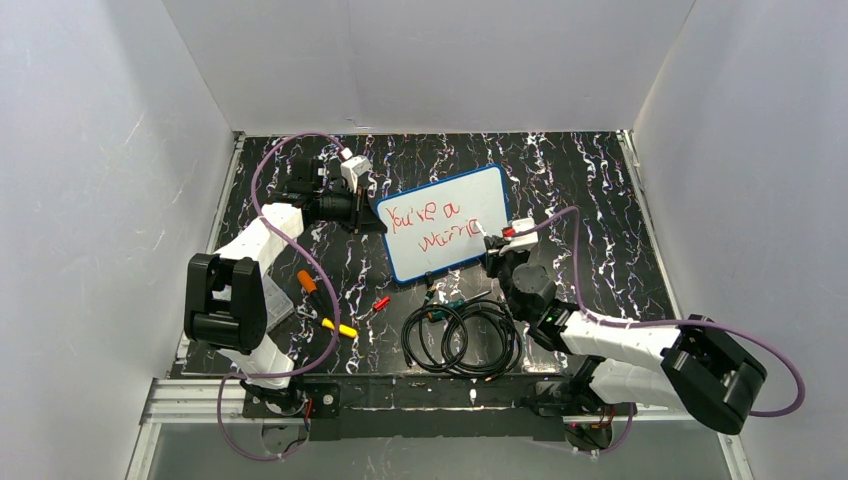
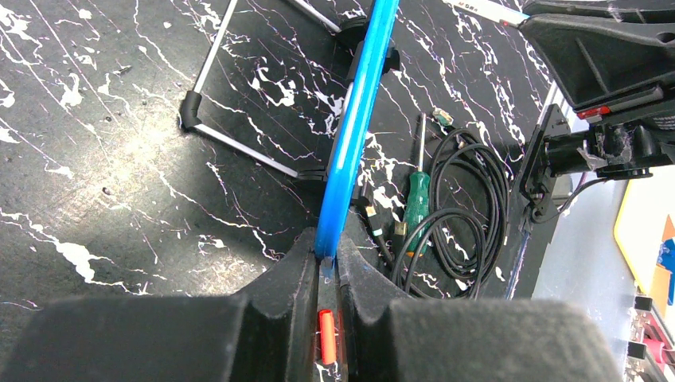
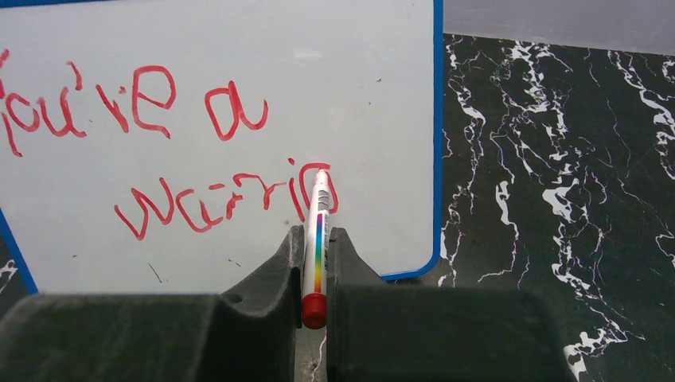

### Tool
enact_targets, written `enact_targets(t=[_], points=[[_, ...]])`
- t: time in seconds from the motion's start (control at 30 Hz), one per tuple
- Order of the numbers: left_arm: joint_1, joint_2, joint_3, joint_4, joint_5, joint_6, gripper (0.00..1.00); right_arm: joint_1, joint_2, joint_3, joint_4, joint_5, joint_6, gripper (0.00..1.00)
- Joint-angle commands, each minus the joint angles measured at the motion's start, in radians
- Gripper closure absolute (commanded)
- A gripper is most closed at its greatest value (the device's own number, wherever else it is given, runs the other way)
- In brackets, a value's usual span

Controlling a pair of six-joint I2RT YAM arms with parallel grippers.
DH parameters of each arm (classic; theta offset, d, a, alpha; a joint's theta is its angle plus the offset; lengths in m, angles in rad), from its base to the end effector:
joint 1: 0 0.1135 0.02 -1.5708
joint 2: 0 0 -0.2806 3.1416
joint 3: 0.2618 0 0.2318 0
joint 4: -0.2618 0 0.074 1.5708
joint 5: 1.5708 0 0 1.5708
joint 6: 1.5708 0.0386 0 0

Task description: Write a sentence on the whiteboard

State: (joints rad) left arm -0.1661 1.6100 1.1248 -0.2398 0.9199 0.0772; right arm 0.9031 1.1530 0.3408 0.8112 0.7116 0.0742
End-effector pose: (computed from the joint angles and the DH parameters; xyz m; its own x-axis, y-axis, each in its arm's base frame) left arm 0.3203 -0.0848 0.2779 -0.5990 0.1478 -0.7870 0.7358 0.4892 -0.4683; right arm 0.1479 0.1469 0.2486 -0.0147 0.0720 -0.9973 -0.1898 0.9791 0.0735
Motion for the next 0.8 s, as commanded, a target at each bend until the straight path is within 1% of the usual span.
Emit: enact_targets(t=[0.0, 0.23, 0.33, 0.77], points=[[-0.004, -0.043, 0.016, -0.007, -0.001, 0.006, 1.0, -0.006, -0.067, 0.022, -0.004, -0.006, -0.002, 0.99], [-0.004, -0.043, 0.017, -0.007, -0.001, 0.007, 1.0, -0.049, -0.143, -0.014, -0.057, -0.03, 0.007, 0.99], [-0.004, -0.042, 0.015, -0.007, 0.0, 0.008, 1.0, -0.071, -0.151, -0.018, -0.059, -0.054, 0.012, 0.99], [-0.006, -0.033, 0.017, -0.007, 0.002, 0.01, 1.0, -0.099, -0.068, 0.01, 0.018, -0.129, 0.01, 0.99]])
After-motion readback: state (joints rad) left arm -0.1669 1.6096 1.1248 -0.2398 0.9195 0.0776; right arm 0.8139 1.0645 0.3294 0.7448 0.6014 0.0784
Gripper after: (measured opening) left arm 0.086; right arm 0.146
